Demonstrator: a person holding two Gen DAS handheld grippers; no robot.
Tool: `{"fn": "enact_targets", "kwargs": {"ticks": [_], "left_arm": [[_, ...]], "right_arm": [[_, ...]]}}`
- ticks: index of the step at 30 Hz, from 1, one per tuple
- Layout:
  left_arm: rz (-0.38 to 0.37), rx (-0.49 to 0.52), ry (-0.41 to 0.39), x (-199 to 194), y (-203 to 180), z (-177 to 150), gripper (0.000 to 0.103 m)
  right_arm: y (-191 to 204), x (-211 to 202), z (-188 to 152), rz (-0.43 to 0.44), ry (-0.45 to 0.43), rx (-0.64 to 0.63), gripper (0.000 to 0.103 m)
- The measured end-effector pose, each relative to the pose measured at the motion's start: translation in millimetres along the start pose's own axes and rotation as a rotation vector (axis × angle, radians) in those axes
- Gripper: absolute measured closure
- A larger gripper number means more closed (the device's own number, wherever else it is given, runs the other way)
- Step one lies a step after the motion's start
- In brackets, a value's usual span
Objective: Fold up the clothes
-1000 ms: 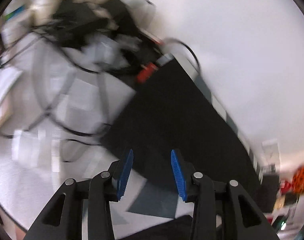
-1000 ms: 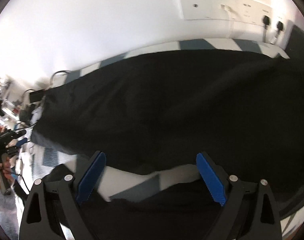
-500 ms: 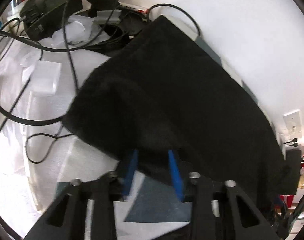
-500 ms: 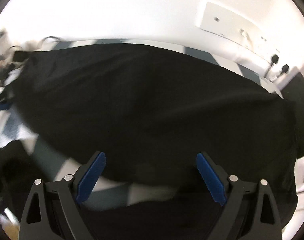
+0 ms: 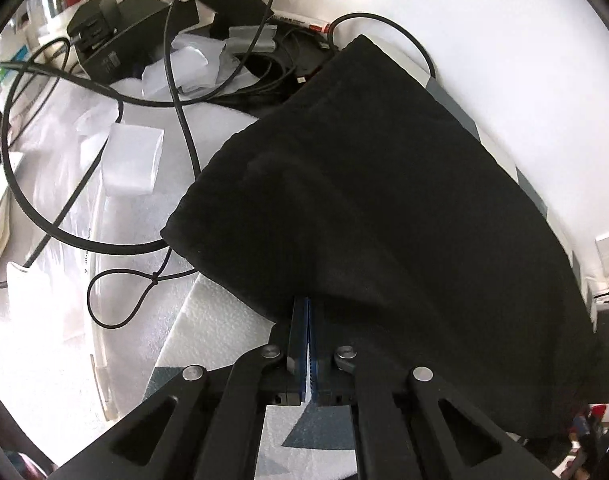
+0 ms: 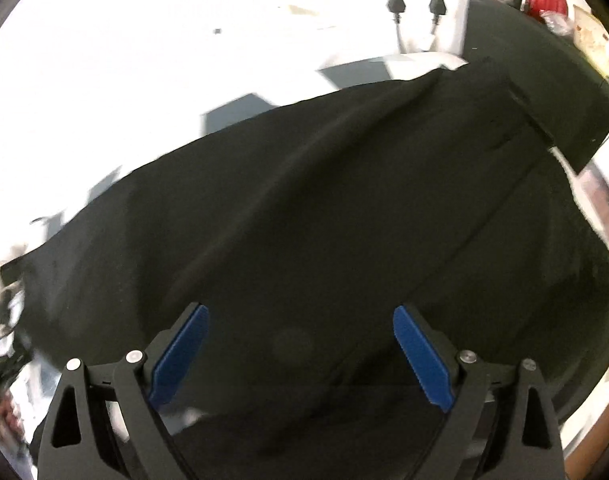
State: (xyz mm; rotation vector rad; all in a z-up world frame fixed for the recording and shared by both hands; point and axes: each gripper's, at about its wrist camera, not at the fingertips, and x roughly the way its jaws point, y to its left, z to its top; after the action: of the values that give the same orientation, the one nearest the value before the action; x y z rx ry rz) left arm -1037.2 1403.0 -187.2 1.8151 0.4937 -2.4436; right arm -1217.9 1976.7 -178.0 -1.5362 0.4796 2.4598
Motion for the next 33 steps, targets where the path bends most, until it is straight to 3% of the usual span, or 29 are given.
{"fn": "enact_targets", "kwargs": {"ticks": [2, 5, 9, 13, 17, 19, 21, 24, 27, 30, 33], "left_arm": [[-0.004, -0.024, 0.007, 2, 1, 2, 0.101], [0.003, -0.037, 0.011, -2, 2, -2, 0.101], [0.015, -0.002, 0.016, 0, -6, -10, 0.101], [-0.009, -0.023, 0.024, 0, -8, -18, 0.101], [-0.049, -0.077, 0.036, -1, 1, -19, 0.101], [-0.052, -0.074, 0.039, -4, 5, -21, 0.101], [-0.043, -0.064, 0.036, -6, 6, -23, 0.101], [-0.019, -0.059, 0.03, -10, 8, -27, 0.101], [-0.003, -0.062, 0.025, -15, 13, -32, 0.101], [0.014, -0.06, 0.023, -20, 16, -38, 0.101], [0.035, -0.05, 0.019, -23, 12, -41, 0.101]], "right_arm": [[6, 20, 7, -0.033, 0.037, -0.054, 0.009], [5, 54, -1, -0.156, 0.148, -0.155, 0.009], [-33, 38, -7, -0.182, 0.085, -0.032, 0.017], [-53, 30, -4, -0.203, 0.072, 0.056, 0.017], [-58, 16, 9, -0.165, 0.081, 0.158, 0.015], [-45, 0, 21, -0.117, 0.013, 0.142, 0.014], [-24, -4, 33, -0.074, -0.014, 0.076, 0.01], [12, 17, 41, -0.062, 0.05, -0.099, 0.01], [20, 43, 34, -0.121, 0.131, -0.181, 0.01], [-10, 50, 46, -0.133, 0.081, -0.107, 0.0], [-27, 52, 69, -0.121, 0.065, -0.028, 0.0]]}}
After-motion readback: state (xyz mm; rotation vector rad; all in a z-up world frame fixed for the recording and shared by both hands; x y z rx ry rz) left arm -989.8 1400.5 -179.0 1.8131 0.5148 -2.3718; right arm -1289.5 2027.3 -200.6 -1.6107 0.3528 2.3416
